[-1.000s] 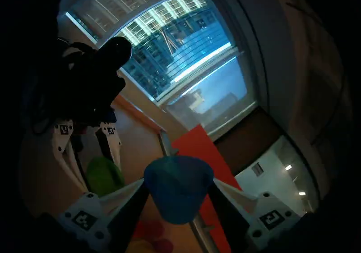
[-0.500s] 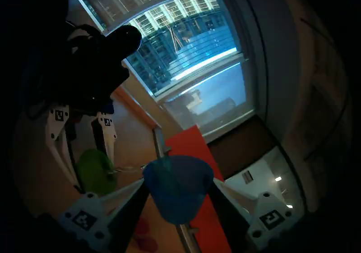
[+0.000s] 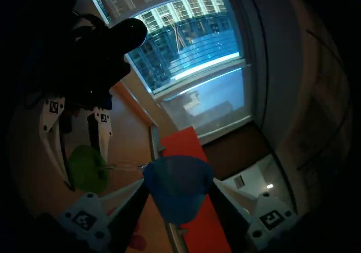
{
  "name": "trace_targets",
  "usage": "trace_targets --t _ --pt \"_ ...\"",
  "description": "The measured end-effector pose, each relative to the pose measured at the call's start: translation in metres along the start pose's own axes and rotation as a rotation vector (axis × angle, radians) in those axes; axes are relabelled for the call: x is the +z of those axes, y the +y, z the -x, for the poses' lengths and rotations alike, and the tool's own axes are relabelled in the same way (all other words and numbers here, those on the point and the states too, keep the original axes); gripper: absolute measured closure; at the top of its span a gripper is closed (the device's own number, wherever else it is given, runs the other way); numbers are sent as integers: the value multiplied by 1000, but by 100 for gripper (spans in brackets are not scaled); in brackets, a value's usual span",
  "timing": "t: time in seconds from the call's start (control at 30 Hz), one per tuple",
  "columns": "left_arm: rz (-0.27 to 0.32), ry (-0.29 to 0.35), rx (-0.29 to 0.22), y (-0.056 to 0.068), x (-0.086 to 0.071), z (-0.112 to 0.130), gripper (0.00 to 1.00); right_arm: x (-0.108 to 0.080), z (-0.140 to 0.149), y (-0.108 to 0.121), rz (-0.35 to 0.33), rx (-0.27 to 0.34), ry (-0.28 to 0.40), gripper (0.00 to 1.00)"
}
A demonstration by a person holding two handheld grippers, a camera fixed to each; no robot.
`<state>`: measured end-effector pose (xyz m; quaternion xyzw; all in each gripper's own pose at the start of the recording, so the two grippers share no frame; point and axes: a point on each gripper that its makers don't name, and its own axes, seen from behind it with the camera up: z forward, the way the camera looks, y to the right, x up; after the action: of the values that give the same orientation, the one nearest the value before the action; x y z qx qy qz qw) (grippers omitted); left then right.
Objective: Pour water
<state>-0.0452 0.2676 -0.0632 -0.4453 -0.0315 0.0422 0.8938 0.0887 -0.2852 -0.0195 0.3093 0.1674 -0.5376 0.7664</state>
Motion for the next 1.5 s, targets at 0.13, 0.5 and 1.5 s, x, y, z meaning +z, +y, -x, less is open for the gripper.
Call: trace_targets --t 0.13,0.5,1.5 --pt "2 -1 5 1 0 -1 15 1 0 2 6 -19 -2 12" --pt "8 -6 15 4 0 0 15 1 0 5 20 -71 -8 12" --pt "14 7 20 5 1 -7 15 0 -6 13 39 -176 -3 12"
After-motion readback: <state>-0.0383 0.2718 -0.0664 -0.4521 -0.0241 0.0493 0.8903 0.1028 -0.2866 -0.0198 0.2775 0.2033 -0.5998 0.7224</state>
